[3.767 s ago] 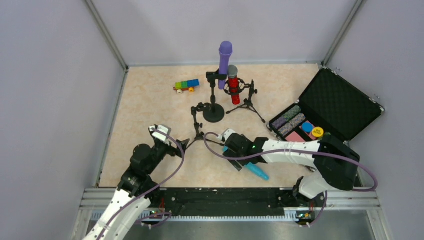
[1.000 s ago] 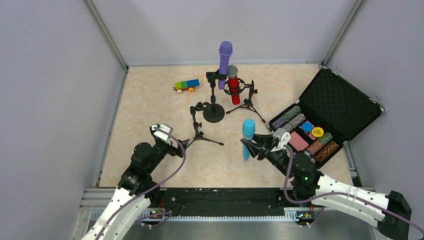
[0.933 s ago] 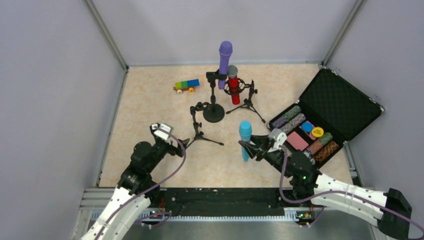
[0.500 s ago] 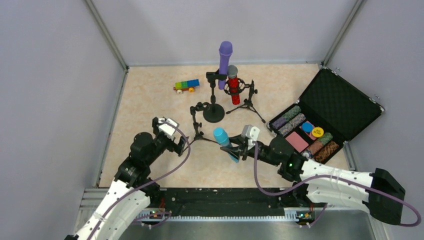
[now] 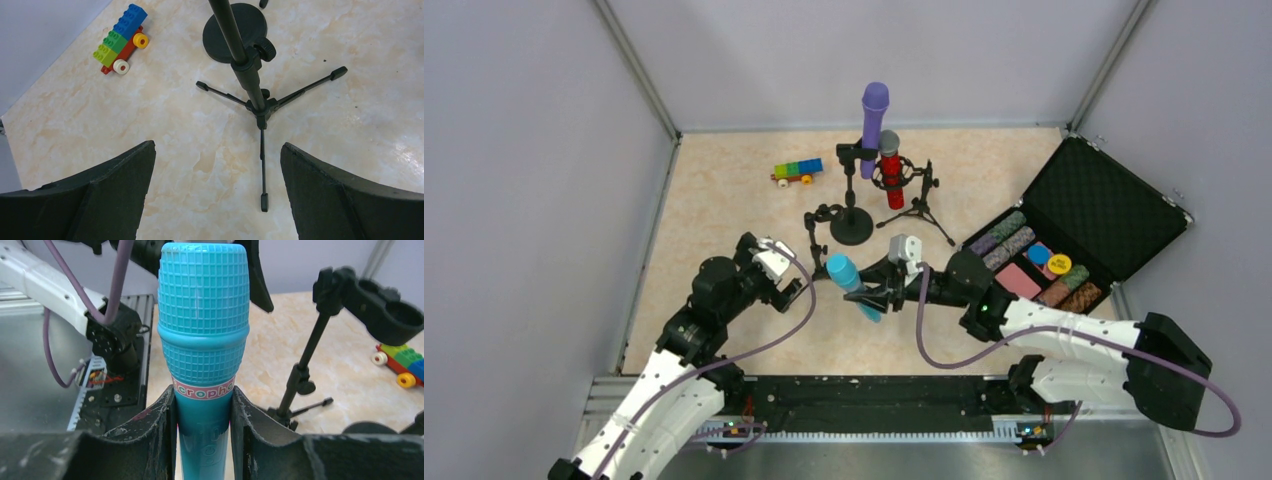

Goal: Attach the microphones to the stand

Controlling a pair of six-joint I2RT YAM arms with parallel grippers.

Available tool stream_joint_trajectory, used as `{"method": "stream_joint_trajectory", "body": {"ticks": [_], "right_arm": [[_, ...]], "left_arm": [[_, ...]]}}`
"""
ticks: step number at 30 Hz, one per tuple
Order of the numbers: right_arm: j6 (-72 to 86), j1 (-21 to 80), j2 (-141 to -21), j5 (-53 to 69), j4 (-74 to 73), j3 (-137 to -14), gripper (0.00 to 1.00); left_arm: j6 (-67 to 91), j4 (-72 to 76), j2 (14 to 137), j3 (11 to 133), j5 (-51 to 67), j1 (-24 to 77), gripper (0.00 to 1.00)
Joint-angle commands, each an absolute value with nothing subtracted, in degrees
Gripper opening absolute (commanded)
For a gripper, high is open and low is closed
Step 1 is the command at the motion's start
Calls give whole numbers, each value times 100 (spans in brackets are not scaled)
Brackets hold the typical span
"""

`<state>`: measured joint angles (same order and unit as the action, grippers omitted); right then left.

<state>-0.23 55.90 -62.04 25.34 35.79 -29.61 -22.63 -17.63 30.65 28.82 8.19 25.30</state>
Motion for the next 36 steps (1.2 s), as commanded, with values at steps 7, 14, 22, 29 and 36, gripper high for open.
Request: {"method": "stream_joint_trajectory", "body": {"ticks": [7, 14, 22, 29, 36], "right_arm": [[1860, 4788, -7035, 3220, 6842, -3573, 0], [1907, 4575, -7442, 2636, 7010, -4289, 0], [1206, 4564, -7606, 1895, 6771, -5085, 0], [1262, 4431, -8078, 1703, 6920, -5738, 0], [1359, 4263, -8294, 1620, 6783, -6064, 0]], "left_arm": [[-2621, -1845, 2972, 2797, 697, 2550, 99], [-2737, -1997, 3011, 2816, 680, 2551, 99], [-2808, -2023, 2964, 2720, 594, 2552, 99], [-2821, -1977, 2829, 2638, 529, 2552, 99], [-2796, -1972, 2713, 2563, 422, 2556, 99]]}}
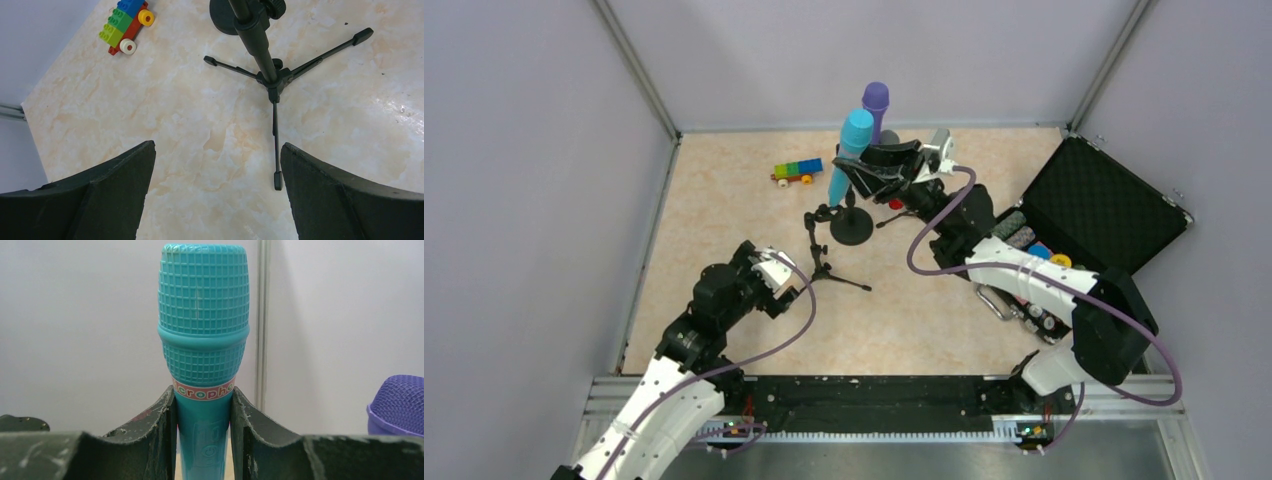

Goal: Attach the microphones to the stand

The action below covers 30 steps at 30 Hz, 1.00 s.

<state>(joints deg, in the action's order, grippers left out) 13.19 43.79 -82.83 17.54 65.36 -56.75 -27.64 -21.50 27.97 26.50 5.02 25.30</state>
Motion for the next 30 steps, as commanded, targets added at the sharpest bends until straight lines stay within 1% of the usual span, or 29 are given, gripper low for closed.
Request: {"method": "stream_joint_trajectory", "body": {"ticks": [1, 30], "right_arm": [[1375, 4241, -8297, 1596, 6731, -6067, 0], [1827, 4167, -8209, 1459, 6946, -5423, 0]], "left_arm": [[-2801, -1966, 2699, 2558, 422, 2552, 99], [-2810, -1945, 2685, 2487, 429, 2551, 99]]}}
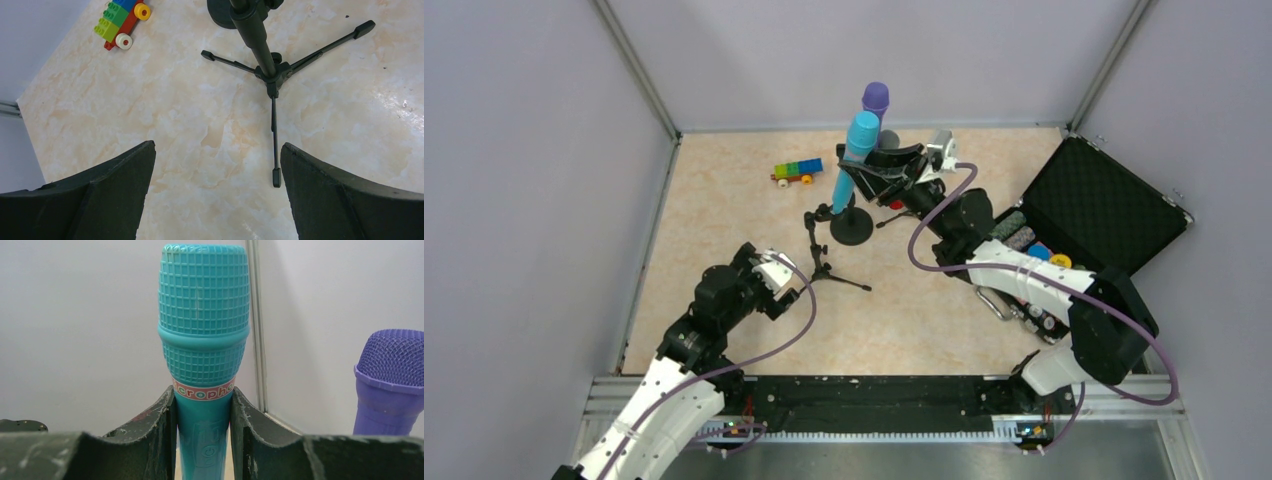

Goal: Attach the microphones to the stand

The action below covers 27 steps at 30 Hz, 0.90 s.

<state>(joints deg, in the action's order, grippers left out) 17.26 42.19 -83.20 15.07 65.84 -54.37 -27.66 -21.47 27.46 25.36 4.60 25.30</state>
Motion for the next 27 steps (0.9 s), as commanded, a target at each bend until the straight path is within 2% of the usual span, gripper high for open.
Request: {"method": "stream_joint_trajectory", "body": {"ticks": [1, 19, 27], "right_arm": [[1823, 4165, -8207, 1462, 6937, -5412, 0], [1875, 4169, -8378, 1678, 6805, -5334, 0], [1810, 4168, -8436, 1616, 6299, -5422, 0]], "left_arm": [[-2812, -1944, 2694, 2487, 435, 2556, 99], [-2819, -1934, 2689, 2474, 432, 2554, 99], [-2834, -1927, 2705, 2461, 408, 2550, 99]]}}
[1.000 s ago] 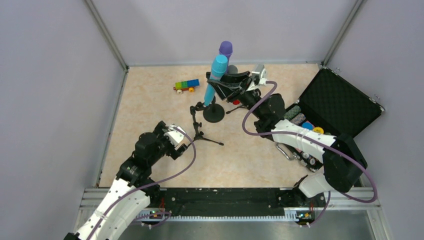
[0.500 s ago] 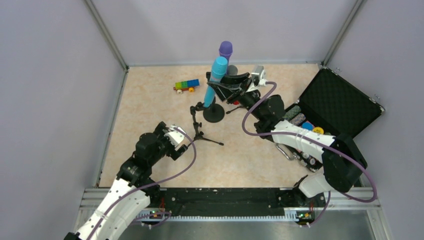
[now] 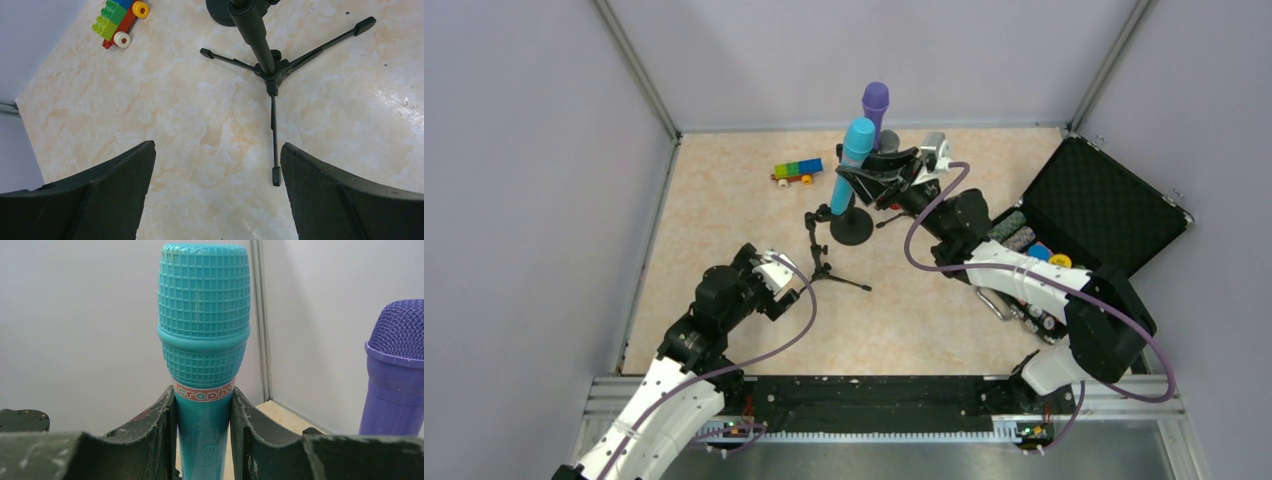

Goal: Attach the microphones to the stand

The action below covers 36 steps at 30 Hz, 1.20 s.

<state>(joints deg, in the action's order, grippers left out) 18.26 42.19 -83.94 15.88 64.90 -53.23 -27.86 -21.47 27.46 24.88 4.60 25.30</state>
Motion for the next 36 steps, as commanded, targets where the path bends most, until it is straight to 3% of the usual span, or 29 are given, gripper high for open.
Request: {"method": "stream_joint_trajectory", "body": {"ticks": [1, 36], "right_arm": [[1778, 4174, -8437, 1595, 6210, -5445, 0], [899, 4561, -8602, 1301, 5371, -5329, 0]], "left_arm": [[-2832, -1925, 2710, 2461, 405, 2554, 99], [-2839, -1951, 2738, 2443, 378, 2551, 99]]}}
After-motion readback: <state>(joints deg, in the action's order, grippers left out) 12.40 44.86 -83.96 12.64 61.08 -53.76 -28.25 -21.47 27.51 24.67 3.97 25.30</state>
